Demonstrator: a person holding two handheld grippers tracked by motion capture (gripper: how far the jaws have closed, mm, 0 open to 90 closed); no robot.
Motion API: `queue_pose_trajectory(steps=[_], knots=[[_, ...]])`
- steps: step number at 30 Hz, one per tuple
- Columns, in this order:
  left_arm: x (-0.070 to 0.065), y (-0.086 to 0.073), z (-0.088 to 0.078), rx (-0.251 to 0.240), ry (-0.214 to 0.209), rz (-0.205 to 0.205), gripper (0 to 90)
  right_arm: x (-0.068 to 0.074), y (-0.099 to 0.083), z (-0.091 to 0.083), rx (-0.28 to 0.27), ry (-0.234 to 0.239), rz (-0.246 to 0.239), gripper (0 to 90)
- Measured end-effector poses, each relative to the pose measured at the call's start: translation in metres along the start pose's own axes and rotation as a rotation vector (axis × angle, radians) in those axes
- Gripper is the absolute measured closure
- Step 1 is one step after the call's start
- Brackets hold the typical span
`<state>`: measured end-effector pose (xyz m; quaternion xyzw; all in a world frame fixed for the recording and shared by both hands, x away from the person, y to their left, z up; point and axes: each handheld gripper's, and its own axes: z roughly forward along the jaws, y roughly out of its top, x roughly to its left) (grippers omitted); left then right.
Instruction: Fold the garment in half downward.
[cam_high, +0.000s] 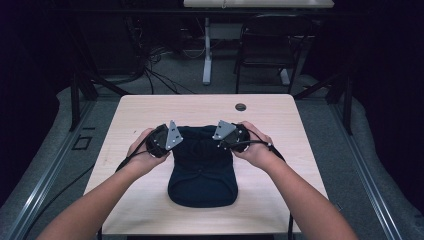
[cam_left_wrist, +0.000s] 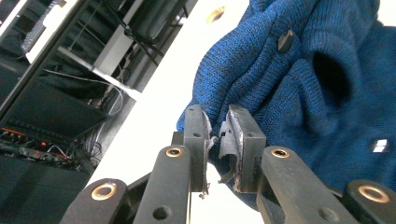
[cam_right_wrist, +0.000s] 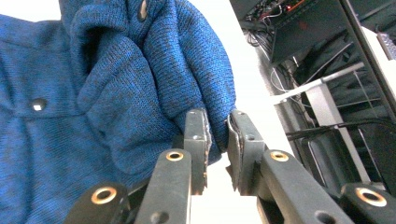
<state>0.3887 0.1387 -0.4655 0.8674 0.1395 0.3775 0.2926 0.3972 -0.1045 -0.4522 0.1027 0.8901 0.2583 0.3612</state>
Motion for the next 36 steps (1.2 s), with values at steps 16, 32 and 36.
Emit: queue_pose_trajectory(steps=[16,32,36], knots=[[0.018,0.020,-0.015,-0.086,0.131,-0.073,78.7,-0.017,0.014,-0.012,-0.078,-0.104,0.065,78.7],[-0.023,-0.008,-0.014,-0.036,-0.018,0.015,78.5,0.028,-0.012,-0.020,-0.041,0.032,-0.032,78.4],[-0.023,-0.007,-0.014,-0.032,-0.031,0.011,78.5,0.027,-0.014,-0.019,-0.037,0.042,-0.022,78.4]])
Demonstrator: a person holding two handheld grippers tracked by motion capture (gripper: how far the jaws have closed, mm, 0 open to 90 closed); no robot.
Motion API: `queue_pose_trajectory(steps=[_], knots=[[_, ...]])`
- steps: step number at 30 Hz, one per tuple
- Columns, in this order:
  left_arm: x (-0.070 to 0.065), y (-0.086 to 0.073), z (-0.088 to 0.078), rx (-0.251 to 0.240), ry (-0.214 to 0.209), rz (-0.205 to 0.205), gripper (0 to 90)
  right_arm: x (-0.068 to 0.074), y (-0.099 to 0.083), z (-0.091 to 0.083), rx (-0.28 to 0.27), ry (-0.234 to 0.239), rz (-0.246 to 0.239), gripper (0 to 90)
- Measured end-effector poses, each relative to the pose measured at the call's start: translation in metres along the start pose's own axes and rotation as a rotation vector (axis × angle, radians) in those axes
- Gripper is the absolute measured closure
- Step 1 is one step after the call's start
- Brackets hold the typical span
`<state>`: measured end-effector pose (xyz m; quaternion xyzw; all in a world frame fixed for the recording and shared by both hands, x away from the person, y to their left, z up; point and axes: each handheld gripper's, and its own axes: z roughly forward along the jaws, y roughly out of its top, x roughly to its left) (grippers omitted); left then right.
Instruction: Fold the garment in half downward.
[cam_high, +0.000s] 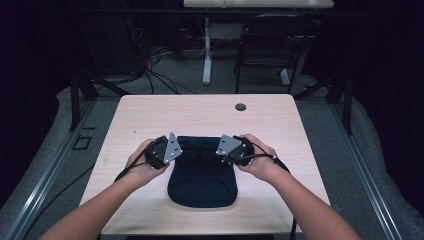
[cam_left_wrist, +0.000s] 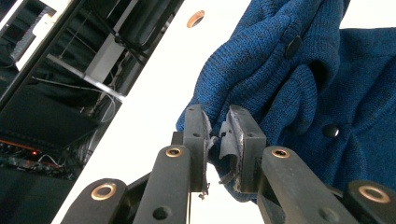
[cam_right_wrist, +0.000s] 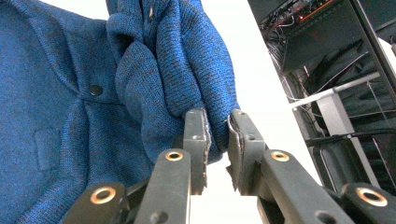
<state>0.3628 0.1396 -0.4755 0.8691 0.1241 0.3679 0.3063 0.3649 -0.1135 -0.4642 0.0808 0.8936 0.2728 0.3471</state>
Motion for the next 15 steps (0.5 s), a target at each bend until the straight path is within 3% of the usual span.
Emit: queue_pose_trajectory(steps=[10,12,15], knots=[[0.001,0.001,-0.003,-0.007,-0.029,-0.006,78.3,0.000,-0.002,-0.004,0.011,0.017,-0.004,78.4],[0.001,0.002,-0.004,-0.009,-0.037,-0.008,78.2,0.001,-0.003,-0.005,-0.006,0.015,0.011,78.4],[-0.002,0.003,-0.006,-0.014,-0.043,0.002,78.0,0.004,-0.004,-0.010,0.012,0.010,-0.023,78.1]])
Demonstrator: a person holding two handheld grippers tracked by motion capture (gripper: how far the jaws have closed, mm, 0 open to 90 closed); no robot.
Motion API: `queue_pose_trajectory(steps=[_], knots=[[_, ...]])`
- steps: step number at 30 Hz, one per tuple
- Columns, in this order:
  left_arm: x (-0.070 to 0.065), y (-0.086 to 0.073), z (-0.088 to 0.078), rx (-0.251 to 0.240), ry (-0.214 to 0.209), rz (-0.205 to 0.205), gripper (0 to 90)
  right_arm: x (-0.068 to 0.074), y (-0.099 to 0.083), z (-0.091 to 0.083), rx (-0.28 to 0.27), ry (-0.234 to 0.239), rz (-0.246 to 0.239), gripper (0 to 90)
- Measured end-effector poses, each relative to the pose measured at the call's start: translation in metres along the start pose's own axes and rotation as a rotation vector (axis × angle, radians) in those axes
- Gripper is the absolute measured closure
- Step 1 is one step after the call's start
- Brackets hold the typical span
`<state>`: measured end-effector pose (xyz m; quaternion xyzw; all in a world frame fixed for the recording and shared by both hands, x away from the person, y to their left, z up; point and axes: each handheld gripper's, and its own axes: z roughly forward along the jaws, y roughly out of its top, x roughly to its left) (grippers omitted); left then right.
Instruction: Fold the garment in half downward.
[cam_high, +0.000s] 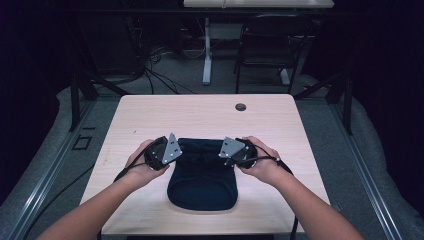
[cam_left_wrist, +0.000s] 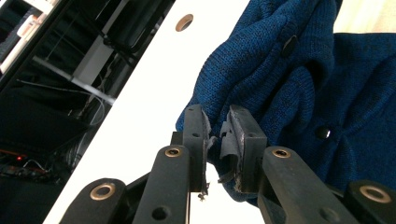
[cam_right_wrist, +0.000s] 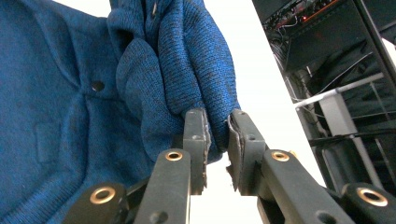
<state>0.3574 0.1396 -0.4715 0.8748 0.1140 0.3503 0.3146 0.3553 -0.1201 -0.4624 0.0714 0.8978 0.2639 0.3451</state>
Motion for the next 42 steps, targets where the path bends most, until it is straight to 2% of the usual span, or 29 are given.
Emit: queue_pose_trajectory(steps=[5,13,14,19,21,26,28,31,34,42], knots=[[-0.008,0.000,-0.004,0.002,-0.011,0.028,77.8,0.006,0.000,-0.005,-0.001,-0.006,-0.024,78.0],[-0.016,-0.003,-0.008,0.001,-0.052,0.016,77.5,0.014,-0.002,-0.011,0.015,0.024,-0.028,78.0],[-0.018,-0.004,-0.009,-0.001,-0.057,0.013,77.3,0.018,-0.004,-0.011,0.005,0.032,-0.007,77.9],[-0.027,-0.006,-0.013,0.000,-0.088,0.024,76.8,0.024,-0.004,-0.014,0.023,0.037,-0.027,77.6],[-0.029,-0.008,-0.013,0.002,-0.100,0.012,76.6,0.028,-0.005,-0.016,0.015,0.052,0.004,77.4],[-0.036,-0.012,-0.016,0.005,-0.127,0.005,76.3,0.036,-0.007,-0.017,0.022,0.066,0.002,77.3],[-0.039,-0.013,-0.017,0.009,-0.137,0.010,76.1,0.040,-0.006,-0.019,0.025,0.062,-0.019,77.3],[-0.044,-0.018,-0.019,0.015,-0.163,0.002,76.0,0.049,-0.008,-0.021,0.007,0.080,0.013,77.3],[-0.048,-0.020,-0.019,0.018,-0.173,0.007,75.9,0.054,-0.009,-0.022,0.021,0.095,-0.001,77.3],[-0.057,-0.030,-0.022,0.024,-0.201,-0.008,75.8,0.076,-0.012,-0.025,0.007,0.132,0.027,77.3]])
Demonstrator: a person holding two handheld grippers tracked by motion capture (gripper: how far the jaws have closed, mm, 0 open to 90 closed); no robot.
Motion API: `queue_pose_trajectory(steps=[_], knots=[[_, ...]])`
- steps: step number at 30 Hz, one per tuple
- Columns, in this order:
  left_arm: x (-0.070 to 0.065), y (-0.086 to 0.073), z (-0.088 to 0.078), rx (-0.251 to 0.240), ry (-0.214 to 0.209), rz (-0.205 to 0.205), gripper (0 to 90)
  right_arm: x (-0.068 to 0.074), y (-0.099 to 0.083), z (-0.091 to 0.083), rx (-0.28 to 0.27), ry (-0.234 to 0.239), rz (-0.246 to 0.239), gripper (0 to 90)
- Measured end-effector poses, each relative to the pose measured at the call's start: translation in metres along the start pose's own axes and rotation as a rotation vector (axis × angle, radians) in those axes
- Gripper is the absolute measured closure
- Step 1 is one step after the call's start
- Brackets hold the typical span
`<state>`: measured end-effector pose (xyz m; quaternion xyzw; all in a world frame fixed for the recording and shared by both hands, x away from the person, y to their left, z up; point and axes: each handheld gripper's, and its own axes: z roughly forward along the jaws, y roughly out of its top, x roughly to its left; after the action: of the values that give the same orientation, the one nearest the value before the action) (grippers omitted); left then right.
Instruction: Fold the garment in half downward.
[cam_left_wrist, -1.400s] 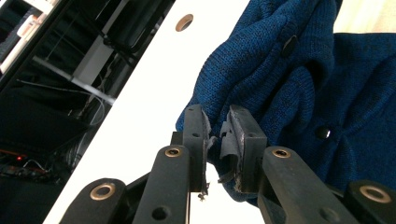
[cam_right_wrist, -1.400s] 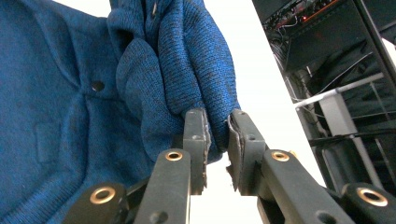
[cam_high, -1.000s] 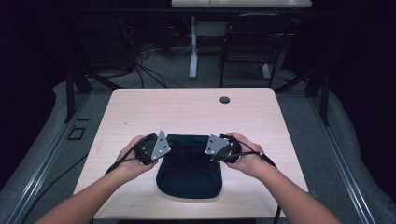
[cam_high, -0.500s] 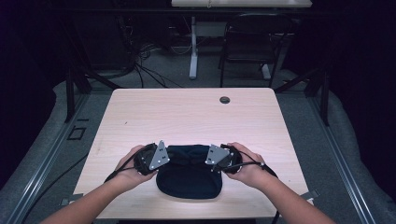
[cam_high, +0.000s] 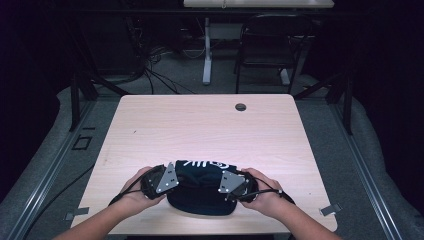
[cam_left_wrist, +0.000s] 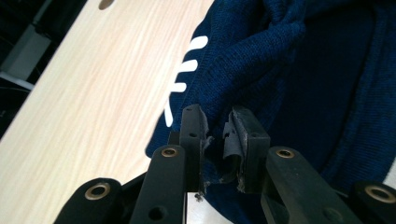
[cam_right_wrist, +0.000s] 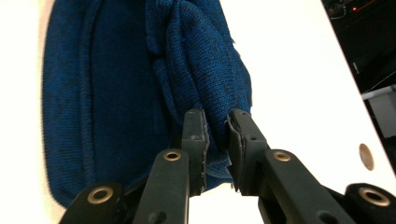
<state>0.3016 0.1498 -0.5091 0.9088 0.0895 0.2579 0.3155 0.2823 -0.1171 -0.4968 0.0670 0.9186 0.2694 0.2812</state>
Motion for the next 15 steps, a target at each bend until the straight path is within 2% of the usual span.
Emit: queue_pose_trajectory(steps=[1,2,8,12,15], knots=[[-0.003,-0.002,0.000,0.004,-0.004,0.002,75.8,0.001,0.000,0.000,0.016,0.008,-0.009,77.2],[-0.003,-0.002,0.000,0.004,-0.004,0.002,75.8,0.004,-0.001,0.001,0.006,0.012,0.006,77.2],[-0.016,-0.012,0.001,0.008,-0.032,-0.006,75.7,0.017,-0.005,0.004,0.016,0.045,0.007,77.2],[-0.020,-0.017,0.002,0.014,-0.039,-0.014,75.4,0.026,-0.008,0.008,0.000,0.060,0.031,77.0],[-0.023,-0.021,0.001,0.019,-0.048,-0.021,75.1,0.031,-0.009,0.010,0.003,0.072,0.029,77.0]])
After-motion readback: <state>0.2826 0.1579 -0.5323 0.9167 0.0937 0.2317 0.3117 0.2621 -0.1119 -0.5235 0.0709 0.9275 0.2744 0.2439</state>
